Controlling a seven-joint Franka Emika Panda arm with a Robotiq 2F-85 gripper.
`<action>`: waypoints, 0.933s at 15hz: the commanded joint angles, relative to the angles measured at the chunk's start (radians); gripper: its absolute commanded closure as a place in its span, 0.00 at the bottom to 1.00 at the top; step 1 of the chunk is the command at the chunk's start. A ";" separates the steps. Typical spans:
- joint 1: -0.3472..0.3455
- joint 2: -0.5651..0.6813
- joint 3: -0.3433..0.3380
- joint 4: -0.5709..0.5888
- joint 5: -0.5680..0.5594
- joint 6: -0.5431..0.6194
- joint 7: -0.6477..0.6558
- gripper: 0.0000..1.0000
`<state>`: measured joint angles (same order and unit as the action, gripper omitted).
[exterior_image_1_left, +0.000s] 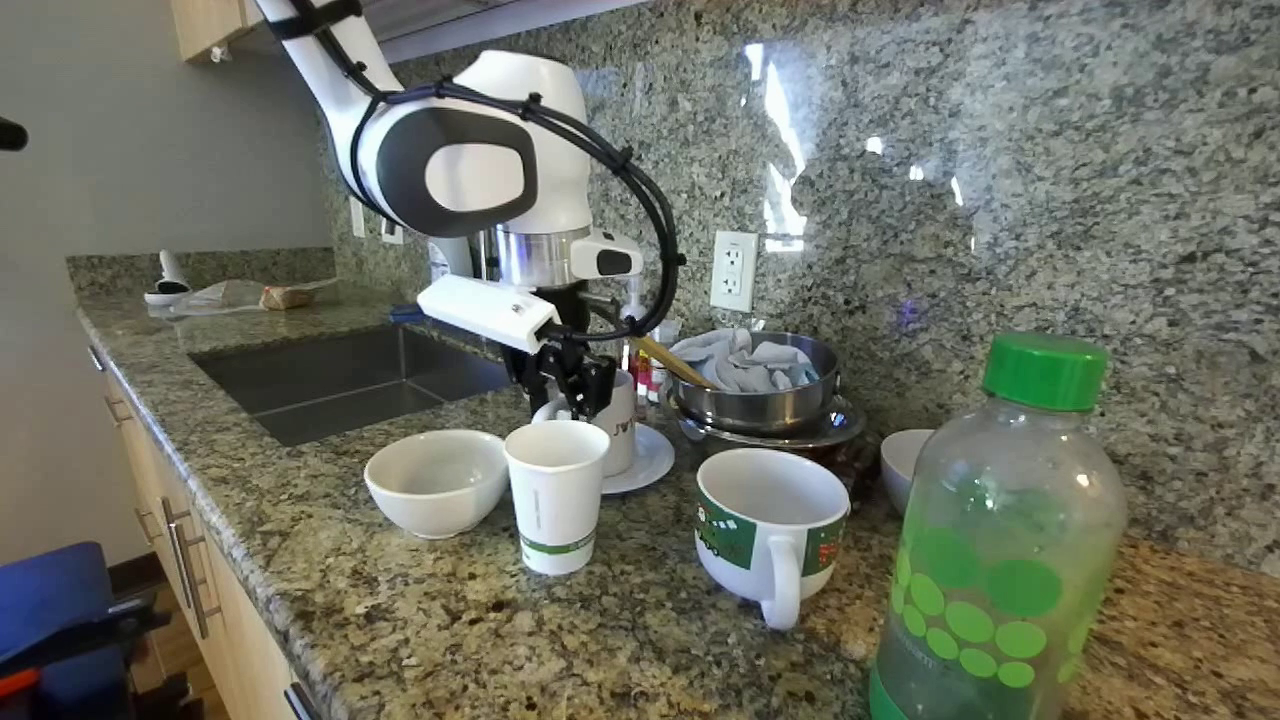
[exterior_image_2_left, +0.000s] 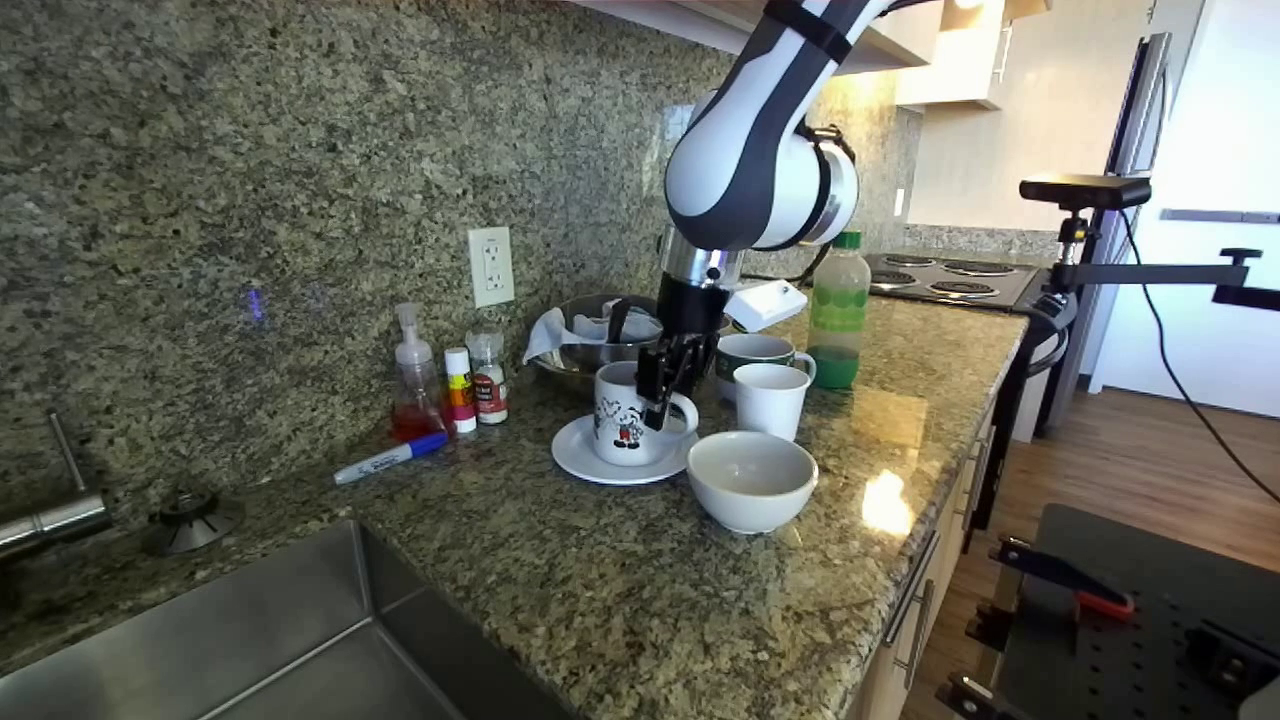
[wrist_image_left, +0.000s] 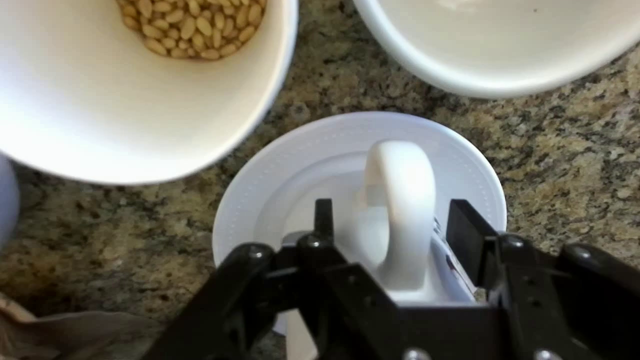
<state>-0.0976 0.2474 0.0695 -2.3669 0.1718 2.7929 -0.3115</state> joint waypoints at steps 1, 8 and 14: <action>-0.016 -0.011 0.009 0.002 0.000 0.005 -0.020 0.06; -0.004 -0.075 -0.036 -0.014 -0.054 -0.043 0.024 0.00; -0.002 -0.154 -0.088 -0.012 -0.103 -0.133 0.056 0.00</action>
<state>-0.0985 0.1646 0.0000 -2.3659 0.0964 2.7327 -0.2872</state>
